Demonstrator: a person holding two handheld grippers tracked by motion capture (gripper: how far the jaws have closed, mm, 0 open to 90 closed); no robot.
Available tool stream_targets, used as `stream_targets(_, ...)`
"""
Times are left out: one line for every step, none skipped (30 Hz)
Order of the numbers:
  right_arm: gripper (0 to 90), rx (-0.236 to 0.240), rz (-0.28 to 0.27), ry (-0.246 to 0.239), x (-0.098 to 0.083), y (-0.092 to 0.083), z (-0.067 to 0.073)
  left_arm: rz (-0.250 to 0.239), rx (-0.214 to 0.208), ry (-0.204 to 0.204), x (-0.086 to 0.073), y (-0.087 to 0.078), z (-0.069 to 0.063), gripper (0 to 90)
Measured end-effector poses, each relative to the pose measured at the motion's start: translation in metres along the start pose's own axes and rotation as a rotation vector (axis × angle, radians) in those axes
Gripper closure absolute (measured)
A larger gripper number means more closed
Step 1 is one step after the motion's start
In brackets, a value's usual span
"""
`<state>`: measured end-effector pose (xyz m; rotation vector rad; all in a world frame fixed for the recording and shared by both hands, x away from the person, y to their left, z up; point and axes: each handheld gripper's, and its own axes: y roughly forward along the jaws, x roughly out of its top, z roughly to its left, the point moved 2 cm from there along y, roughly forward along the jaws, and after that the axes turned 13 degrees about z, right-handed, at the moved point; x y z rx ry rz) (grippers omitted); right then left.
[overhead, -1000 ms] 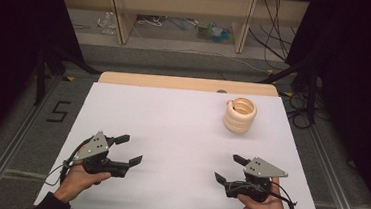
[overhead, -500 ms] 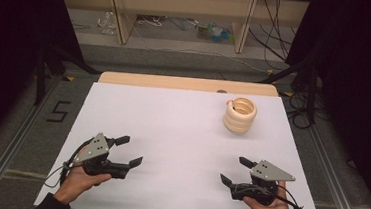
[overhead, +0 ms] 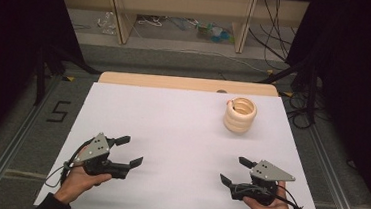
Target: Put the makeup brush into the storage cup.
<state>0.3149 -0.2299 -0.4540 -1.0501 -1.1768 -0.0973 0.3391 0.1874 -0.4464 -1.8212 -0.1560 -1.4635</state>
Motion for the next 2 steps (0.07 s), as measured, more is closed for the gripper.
stream_targets(16.9,-0.002,0.0,0.0,-0.0001,0.0001,0.0001,-0.003,0.0,-0.001,0.0001,-0.0001,-0.0001,17.8)
stream_targets(16.9,-0.001,0.0,-0.001,0.0,0.0002,0.0001,-0.003,0.0,-0.001,0.0001,-0.0001,-0.0002,17.8)
